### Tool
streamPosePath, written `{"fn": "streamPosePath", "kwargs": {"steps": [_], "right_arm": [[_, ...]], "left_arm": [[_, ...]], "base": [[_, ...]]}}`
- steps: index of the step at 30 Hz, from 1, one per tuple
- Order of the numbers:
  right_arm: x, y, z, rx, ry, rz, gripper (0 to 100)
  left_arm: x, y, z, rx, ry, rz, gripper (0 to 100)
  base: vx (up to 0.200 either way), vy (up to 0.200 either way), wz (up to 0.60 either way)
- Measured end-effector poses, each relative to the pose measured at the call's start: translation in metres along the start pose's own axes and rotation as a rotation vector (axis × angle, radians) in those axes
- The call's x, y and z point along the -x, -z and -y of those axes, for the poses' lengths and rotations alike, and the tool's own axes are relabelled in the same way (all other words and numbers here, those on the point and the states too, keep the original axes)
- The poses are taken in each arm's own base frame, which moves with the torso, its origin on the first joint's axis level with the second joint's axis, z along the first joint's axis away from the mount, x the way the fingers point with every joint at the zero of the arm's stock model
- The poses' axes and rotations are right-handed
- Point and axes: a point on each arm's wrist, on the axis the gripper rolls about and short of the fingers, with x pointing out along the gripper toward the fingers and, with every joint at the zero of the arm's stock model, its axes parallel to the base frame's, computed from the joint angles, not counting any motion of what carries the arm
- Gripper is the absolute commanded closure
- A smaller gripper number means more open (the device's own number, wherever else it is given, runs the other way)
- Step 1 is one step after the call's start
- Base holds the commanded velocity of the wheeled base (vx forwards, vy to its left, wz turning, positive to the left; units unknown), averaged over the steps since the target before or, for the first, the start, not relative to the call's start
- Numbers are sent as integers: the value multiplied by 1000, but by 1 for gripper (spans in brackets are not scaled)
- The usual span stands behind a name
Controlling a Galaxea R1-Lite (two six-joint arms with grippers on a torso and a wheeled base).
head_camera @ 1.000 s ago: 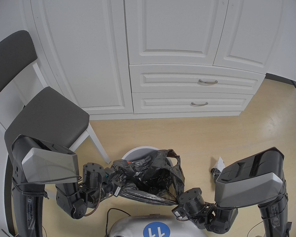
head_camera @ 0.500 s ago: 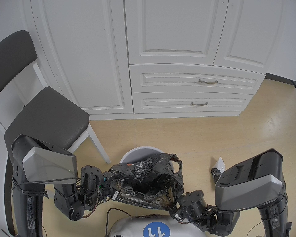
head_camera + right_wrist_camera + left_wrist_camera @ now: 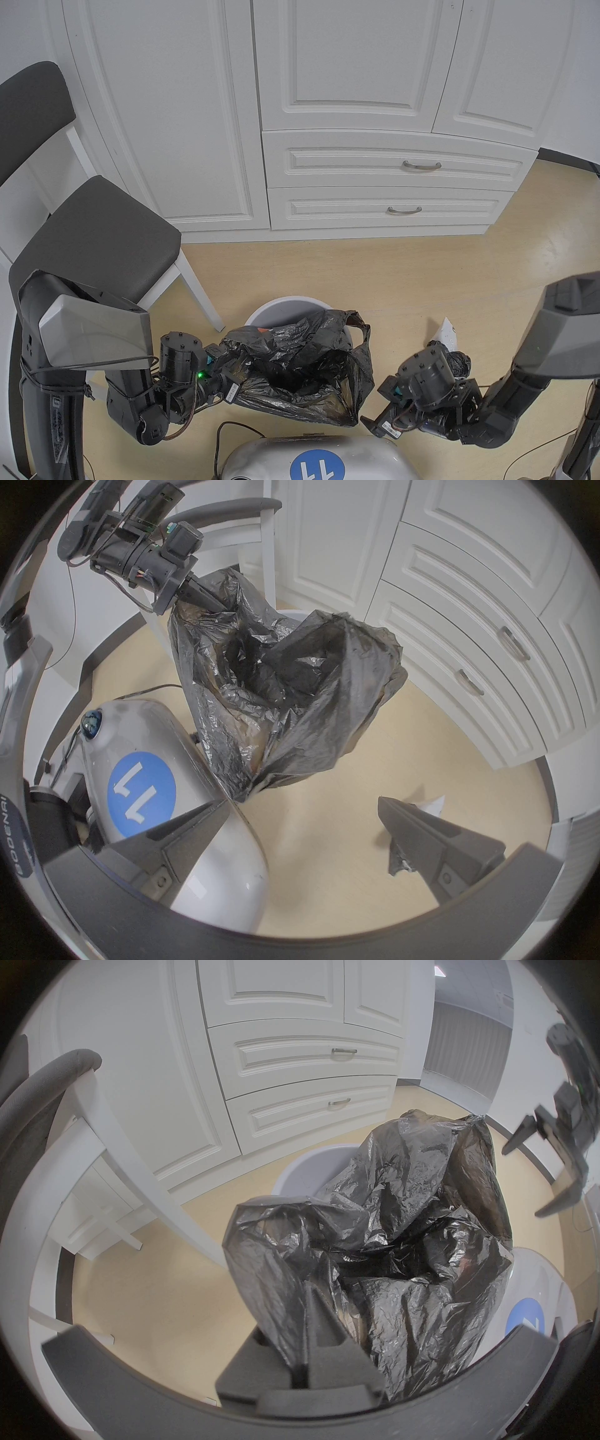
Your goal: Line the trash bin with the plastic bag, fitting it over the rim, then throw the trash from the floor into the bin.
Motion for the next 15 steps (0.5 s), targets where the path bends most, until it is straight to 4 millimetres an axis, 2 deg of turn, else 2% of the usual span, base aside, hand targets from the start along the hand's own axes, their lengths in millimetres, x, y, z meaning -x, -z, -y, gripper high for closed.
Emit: {"fn": "streamPosePath", "kwargs": {"steps": [4, 10, 13, 15], "right_arm": [[7, -34, 14, 32, 16, 34, 0], [15, -96, 35, 136, 85, 182, 0], [13, -120, 40, 223, 113, 234, 0], [9, -128, 40, 273, 117, 250, 0]], "left_arm": [[0, 1, -1, 1, 3, -2, 100], [-1, 3, -4, 6, -1, -10, 100], [-1, 4, -6, 9, -4, -13, 100], [-2, 5, -7, 10, -7, -15, 100]], "base": [[0, 0, 0], [0, 0, 0], [0, 0, 0], [0, 0, 0]]}}
